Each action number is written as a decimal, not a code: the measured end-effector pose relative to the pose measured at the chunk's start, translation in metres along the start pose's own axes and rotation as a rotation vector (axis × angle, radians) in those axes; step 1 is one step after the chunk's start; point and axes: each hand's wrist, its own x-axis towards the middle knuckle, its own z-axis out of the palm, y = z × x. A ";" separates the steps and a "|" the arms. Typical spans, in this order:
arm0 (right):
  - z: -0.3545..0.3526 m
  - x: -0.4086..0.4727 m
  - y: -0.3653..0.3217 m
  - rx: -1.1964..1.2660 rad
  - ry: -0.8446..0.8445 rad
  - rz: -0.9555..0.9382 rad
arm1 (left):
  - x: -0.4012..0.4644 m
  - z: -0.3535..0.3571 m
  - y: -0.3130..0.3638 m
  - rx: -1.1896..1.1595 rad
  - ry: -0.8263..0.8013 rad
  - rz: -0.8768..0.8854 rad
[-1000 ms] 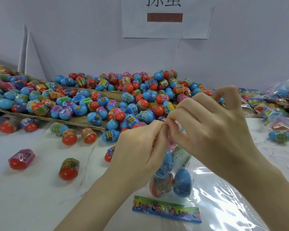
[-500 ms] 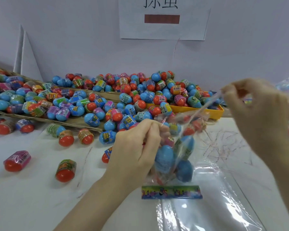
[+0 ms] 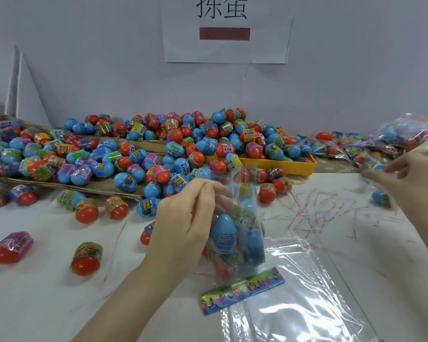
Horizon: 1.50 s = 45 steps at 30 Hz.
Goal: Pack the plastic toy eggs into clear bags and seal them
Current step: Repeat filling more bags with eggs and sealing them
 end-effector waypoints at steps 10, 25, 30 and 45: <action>0.004 -0.011 -0.021 0.131 -0.188 -0.276 | 0.000 0.000 0.001 -0.018 -0.008 -0.032; -0.015 -0.019 -0.036 0.614 -0.219 -0.102 | 0.001 0.000 0.002 -0.055 0.002 -0.086; -0.012 -0.034 -0.057 0.534 0.039 -0.503 | 0.002 0.001 0.004 -0.125 0.019 -0.119; -0.004 -0.076 -0.104 0.731 -0.764 -0.532 | 0.008 -0.001 0.006 -0.374 0.074 -0.400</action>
